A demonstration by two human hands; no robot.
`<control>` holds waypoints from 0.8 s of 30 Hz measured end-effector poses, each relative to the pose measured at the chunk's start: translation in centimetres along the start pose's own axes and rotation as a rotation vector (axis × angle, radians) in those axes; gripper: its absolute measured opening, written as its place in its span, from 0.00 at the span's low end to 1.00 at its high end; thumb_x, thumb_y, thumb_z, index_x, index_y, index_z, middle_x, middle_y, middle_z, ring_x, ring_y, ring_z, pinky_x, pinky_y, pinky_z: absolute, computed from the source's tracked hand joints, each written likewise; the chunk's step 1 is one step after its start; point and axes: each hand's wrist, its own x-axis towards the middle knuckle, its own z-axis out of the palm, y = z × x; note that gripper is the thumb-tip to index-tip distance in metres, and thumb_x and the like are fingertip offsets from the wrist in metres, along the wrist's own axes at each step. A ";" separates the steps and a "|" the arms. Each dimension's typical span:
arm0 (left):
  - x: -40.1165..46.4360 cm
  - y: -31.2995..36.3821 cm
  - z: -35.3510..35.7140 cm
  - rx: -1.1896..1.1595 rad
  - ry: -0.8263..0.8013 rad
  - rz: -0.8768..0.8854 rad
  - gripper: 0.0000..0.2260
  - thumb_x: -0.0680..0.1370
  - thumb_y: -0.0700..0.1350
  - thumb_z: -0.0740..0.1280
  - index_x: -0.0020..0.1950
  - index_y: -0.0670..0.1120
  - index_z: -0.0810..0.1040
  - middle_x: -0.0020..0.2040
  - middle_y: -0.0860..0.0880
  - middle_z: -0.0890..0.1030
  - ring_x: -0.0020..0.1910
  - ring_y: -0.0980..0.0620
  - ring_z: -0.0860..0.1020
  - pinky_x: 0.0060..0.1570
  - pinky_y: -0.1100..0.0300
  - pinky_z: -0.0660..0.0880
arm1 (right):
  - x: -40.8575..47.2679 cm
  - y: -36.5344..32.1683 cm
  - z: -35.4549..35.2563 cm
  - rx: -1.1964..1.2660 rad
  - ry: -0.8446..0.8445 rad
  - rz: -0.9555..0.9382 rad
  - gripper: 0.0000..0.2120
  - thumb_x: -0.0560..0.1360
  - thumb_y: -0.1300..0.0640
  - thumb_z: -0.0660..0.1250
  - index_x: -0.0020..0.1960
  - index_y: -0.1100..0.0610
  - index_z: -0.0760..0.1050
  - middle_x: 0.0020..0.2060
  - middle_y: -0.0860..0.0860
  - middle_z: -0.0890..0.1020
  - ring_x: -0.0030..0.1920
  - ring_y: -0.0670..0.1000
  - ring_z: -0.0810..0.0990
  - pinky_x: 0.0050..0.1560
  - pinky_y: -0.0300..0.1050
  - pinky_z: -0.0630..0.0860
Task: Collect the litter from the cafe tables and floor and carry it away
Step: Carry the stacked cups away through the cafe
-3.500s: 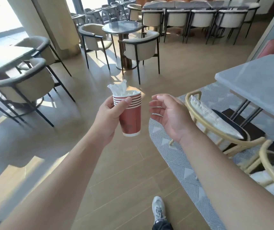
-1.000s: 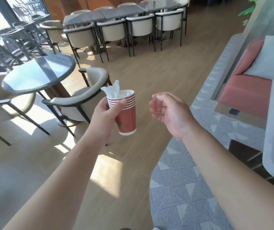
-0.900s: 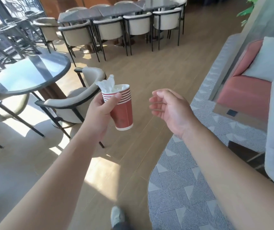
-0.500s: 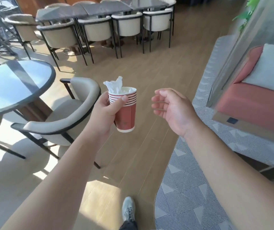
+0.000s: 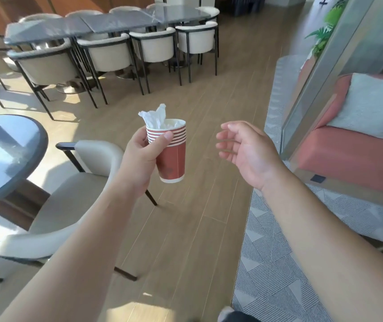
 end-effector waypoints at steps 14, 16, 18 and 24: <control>20.5 -3.1 4.7 0.070 -0.020 -0.050 0.23 0.74 0.48 0.71 0.68 0.44 0.75 0.56 0.49 0.84 0.56 0.51 0.83 0.54 0.56 0.79 | 20.5 0.0 -4.5 0.081 0.015 0.022 0.09 0.72 0.52 0.66 0.48 0.55 0.80 0.40 0.51 0.83 0.39 0.50 0.81 0.39 0.43 0.77; 24.0 -3.0 5.9 0.075 -0.028 -0.058 0.24 0.74 0.48 0.71 0.69 0.44 0.74 0.57 0.49 0.84 0.56 0.51 0.83 0.54 0.56 0.78 | 24.1 -1.0 -5.3 0.092 0.017 0.028 0.09 0.71 0.52 0.66 0.48 0.54 0.80 0.39 0.50 0.83 0.39 0.50 0.81 0.39 0.43 0.77; 27.3 -2.8 7.0 0.091 -0.048 -0.052 0.24 0.74 0.48 0.71 0.69 0.44 0.73 0.57 0.49 0.84 0.56 0.50 0.83 0.55 0.55 0.78 | 27.5 -2.0 -6.2 0.094 0.013 0.025 0.09 0.70 0.52 0.66 0.47 0.54 0.80 0.39 0.50 0.83 0.38 0.50 0.81 0.39 0.43 0.77; 35.6 -2.2 9.6 0.104 -0.076 0.003 0.22 0.75 0.47 0.71 0.68 0.45 0.74 0.57 0.49 0.84 0.57 0.49 0.82 0.57 0.52 0.79 | 35.7 -4.7 -8.3 0.074 0.005 -0.016 0.09 0.71 0.51 0.66 0.47 0.54 0.81 0.40 0.50 0.83 0.39 0.49 0.82 0.40 0.43 0.77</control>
